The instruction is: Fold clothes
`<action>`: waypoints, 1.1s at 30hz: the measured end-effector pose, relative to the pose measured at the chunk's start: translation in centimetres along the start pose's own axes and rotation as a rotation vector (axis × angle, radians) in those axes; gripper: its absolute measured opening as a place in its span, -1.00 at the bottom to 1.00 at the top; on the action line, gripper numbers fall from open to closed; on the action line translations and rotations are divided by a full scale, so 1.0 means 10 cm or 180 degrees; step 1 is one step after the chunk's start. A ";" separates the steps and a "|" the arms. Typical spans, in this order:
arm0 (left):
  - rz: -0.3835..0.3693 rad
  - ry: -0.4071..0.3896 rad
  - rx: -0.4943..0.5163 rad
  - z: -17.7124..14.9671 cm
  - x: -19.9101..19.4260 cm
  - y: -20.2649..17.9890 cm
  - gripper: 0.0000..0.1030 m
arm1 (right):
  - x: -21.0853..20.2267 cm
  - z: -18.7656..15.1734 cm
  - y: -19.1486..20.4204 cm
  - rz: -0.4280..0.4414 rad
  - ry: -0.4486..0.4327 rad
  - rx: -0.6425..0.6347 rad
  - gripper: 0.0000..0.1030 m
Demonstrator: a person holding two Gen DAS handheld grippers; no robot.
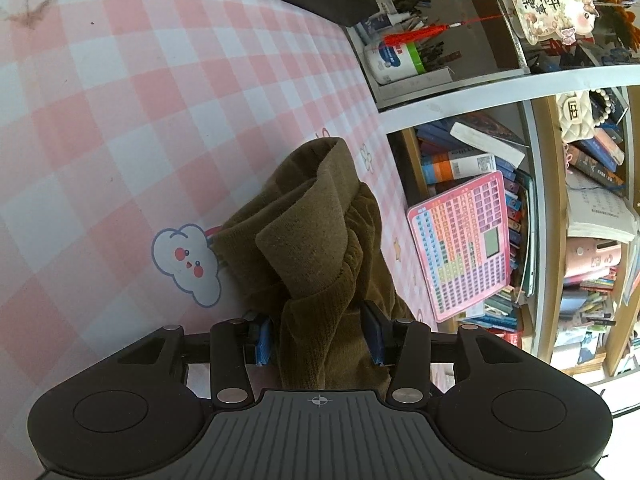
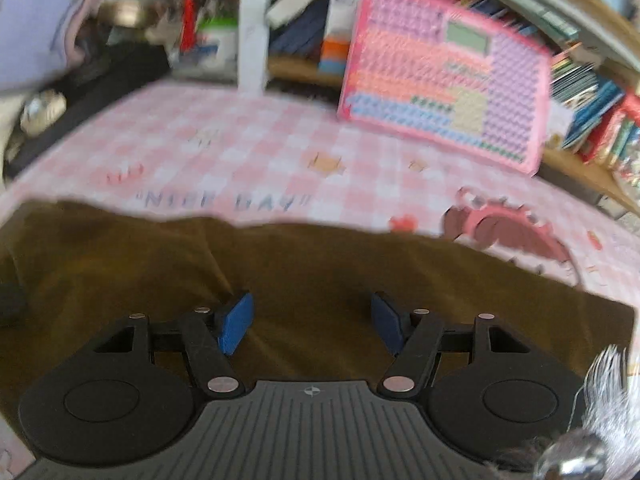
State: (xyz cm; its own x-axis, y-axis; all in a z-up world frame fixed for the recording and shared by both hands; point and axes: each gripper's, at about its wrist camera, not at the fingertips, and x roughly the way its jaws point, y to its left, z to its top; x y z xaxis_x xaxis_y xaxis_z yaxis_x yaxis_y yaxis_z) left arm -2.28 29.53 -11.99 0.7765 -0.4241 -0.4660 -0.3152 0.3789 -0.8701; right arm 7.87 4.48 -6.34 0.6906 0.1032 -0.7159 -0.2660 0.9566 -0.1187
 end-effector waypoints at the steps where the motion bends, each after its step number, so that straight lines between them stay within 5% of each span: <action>1: 0.0003 -0.0008 -0.0016 0.00 0.00 0.00 -0.13 | 0.00 -0.01 0.01 -0.0009 -0.0029 -0.0027 0.28; 12: 0.0039 -0.0156 -0.0196 -0.04 0.02 -0.02 -0.17 | -0.77 -0.69 0.11 0.0199 0.0087 -0.0213 0.26; 18: 0.0231 -0.0270 -0.0162 -0.08 0.06 -0.06 -0.65 | -0.79 -0.76 0.11 0.0261 0.0138 -0.0330 0.30; 23: 0.0376 -0.0439 0.0033 -0.15 0.05 -0.18 -0.77 | -0.78 -0.78 0.03 0.0405 0.0089 -0.0308 0.32; 25: 0.0458 -0.0536 0.0297 -0.21 0.00 -0.36 -0.79 | -0.78 -0.76 -0.06 0.0503 0.0093 -0.0235 0.32; 33: 0.0676 -0.0741 0.2176 -0.69 -0.11 -1.48 -0.79 | -1.14 -0.85 -0.90 0.0515 -0.0087 0.0236 0.32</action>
State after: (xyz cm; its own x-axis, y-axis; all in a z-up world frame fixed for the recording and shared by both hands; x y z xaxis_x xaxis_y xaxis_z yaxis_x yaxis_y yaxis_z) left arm -2.18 18.71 0.32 0.8559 -0.1289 -0.5008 -0.1210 0.8916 -0.4364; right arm -3.35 -7.61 -2.93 0.6611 0.2638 -0.7024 -0.3256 0.9443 0.0482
